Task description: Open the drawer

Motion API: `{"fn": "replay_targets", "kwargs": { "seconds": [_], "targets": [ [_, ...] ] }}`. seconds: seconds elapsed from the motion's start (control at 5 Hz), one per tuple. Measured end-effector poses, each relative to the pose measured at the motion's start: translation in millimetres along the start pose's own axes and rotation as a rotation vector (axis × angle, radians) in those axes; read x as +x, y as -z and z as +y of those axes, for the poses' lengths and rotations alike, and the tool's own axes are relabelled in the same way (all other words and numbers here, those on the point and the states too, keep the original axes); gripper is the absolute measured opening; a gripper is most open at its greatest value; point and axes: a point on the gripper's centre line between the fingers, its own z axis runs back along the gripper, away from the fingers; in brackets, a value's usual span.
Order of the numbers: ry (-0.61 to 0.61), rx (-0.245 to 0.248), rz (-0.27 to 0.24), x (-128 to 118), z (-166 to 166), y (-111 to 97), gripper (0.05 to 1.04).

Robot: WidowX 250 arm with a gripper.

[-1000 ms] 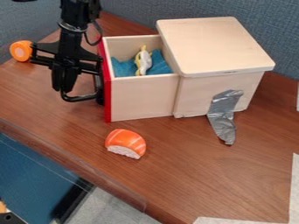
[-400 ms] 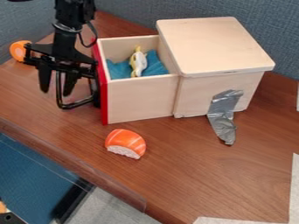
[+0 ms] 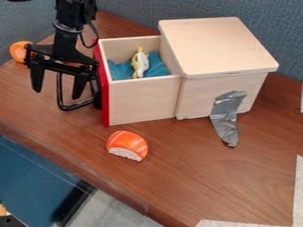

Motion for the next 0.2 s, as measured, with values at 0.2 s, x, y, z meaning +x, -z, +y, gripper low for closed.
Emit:
{"fn": "replay_targets", "kwargs": {
  "seconds": [0.2],
  "targets": [
    [0.000,0.001,0.001,-0.2,0.1,0.0,1.001]
  ]
}}
